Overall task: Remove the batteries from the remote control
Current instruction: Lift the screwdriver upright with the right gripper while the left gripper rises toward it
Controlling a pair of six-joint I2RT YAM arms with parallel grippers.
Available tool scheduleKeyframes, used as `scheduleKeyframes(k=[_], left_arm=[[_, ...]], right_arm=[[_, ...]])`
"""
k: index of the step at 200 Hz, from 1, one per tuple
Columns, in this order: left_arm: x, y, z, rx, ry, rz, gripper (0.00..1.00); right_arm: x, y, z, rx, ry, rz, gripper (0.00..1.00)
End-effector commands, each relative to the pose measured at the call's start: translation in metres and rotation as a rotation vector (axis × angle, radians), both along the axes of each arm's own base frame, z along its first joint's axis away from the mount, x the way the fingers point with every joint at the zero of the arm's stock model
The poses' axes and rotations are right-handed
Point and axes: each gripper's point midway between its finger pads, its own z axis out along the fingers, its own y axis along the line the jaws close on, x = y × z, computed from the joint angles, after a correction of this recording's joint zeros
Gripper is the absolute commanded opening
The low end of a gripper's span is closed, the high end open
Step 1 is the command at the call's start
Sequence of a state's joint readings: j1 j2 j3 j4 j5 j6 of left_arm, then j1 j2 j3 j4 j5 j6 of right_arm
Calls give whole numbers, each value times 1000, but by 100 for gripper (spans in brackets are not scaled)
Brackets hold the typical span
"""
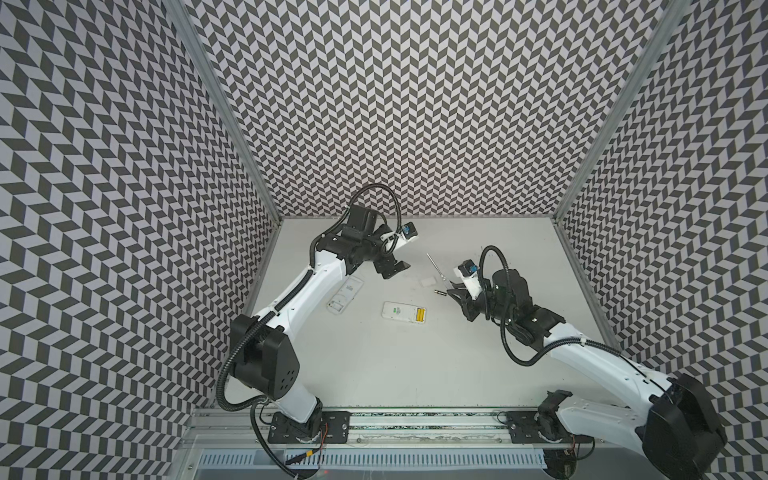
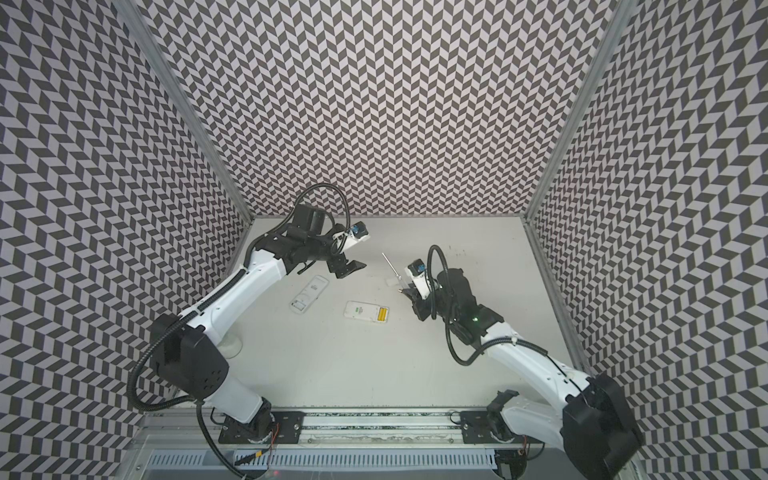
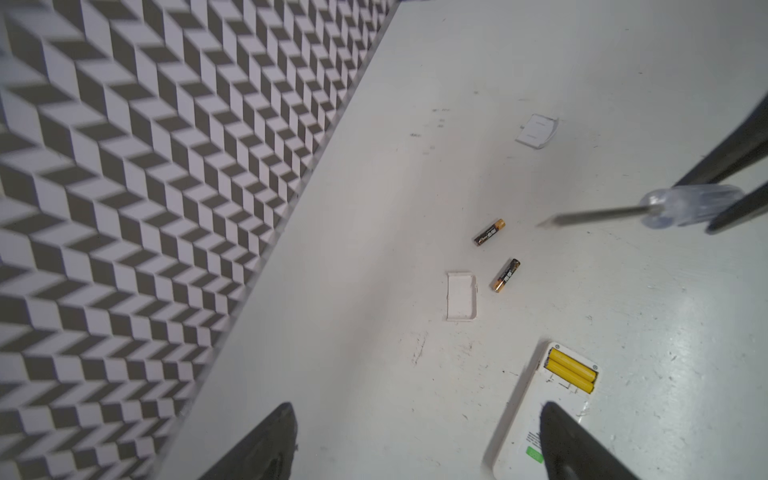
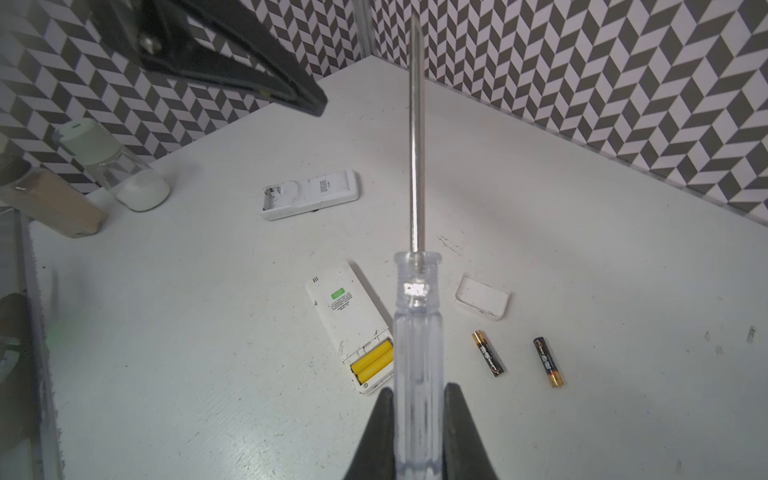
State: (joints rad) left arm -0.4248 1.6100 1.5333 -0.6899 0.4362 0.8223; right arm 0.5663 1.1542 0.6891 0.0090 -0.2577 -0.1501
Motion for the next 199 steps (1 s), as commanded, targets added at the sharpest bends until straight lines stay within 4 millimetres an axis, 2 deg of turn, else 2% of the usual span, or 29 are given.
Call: scheduleKeyframes(k=[1, 16, 36, 73, 98, 133, 175, 199], left_arm=[[-48, -6, -2, 60, 1, -325, 91], [-64, -7, 3, 68, -11, -430, 89], [-75, -6, -4, 127, -48, -516, 88], [-83, -7, 3, 136, -65, -581, 85], [-91, -11, 4, 107, -46, -608, 84], [-81, -18, 11, 8, 41, -493, 80], [-48, -14, 20, -39, 94, -269, 79], [-49, -20, 37, -129, 151, -225, 80]], right_arm=[[-5, 16, 23, 46, -131, 126, 4], [-11, 23, 24, 54, -148, 188, 4], [-19, 30, 24, 78, -158, 252, 4], [-35, 43, 22, 122, -122, 366, 4], [-34, 48, 19, 124, -96, 392, 4], [-14, 37, 23, 77, -184, 260, 3], [4, 13, 44, 7, -406, 37, 3], [7, 1, 58, -52, -554, -75, 3]])
